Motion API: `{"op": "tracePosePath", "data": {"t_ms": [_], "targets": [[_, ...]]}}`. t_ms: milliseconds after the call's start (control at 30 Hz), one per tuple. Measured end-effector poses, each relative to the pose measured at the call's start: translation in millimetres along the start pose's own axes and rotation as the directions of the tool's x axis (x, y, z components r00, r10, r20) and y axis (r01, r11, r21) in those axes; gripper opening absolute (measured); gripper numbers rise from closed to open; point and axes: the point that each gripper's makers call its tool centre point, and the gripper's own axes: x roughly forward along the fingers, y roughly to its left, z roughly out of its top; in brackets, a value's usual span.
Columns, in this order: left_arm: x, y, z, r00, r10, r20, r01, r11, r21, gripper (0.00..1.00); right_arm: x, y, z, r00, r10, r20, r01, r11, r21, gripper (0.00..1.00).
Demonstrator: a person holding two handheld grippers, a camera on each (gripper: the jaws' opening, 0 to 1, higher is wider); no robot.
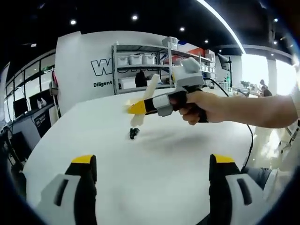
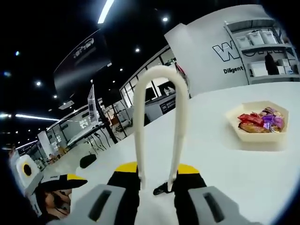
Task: Place the target food into the container with the food tongs after gripping and lifting it, then release it inside without dropping or visibly crushing the food.
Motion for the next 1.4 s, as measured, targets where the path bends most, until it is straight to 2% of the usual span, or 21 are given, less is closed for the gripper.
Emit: {"op": "tracePosePath", "data": {"t_ms": [233, 367, 667, 867, 1033, 1100, 1200, 1267, 1400], "targets": [[-4.8, 4.3, 2.7, 1.0, 0.008, 0.015, -0.008, 1.0, -0.007, 0.98, 18.2, 17.4, -6.9, 0.999, 0.033, -0.019, -0.033, 0.999, 0.008, 0.21], [-3.9, 5.1, -1.5, 1.0, 0.004, 0.008, -0.004, 1.0, -0.015, 0.97, 19.2, 15.2, -16.5, 0.998, 0.022, -0.053, -0.022, 1.0, -0.009, 0.21], [1.6, -0.2, 1.2, 1.0, -0.012, 0.019, 0.012, 1.0, -0.014, 0.96, -6.1, -2.6, -17.0, 0.998, -0.011, -0.063, 0.01, 1.0, -0.01, 0.21], [8.6, -13.1, 1.8, 0.999, -0.041, 0.017, 0.041, 0.999, -0.01, 0.95, -28.8, -25.5, -16.4, 0.997, -0.053, -0.061, 0.053, 0.999, -0.015, 0.21], [12.4, -20.9, 5.5, 0.998, -0.06, 0.018, 0.06, 0.998, -0.002, 0.95, -47.0, -45.2, -8.7, 0.995, -0.091, -0.031, 0.091, 0.996, -0.005, 0.21], [13.1, -21.8, 7.4, 0.998, -0.061, 0.022, 0.061, 0.998, 0.002, 0.95, -50.3, -48.1, -5.7, 0.995, -0.1, -0.021, 0.1, 0.995, -0.004, 0.21], [14.3, -22.8, 9.2, 0.998, -0.063, 0.026, 0.063, 0.998, -0.001, 0.95, -56.2, -57.7, 2.3, 0.991, -0.134, -0.001, 0.134, 0.99, -0.048, 0.21], [14.9, -24.8, 8.6, 0.998, -0.066, 0.023, 0.066, 0.998, -0.001, 0.95, -57.4, -60.0, 5.4, 0.992, -0.127, 0.003, 0.127, 0.992, -0.024, 0.21], [15.4, -26.9, 6.3, 0.997, -0.069, 0.015, 0.069, 0.998, -0.004, 0.95, -55.2, -61.8, 9.2, 0.992, -0.128, 0.005, 0.128, 0.99, -0.065, 0.21]]}}
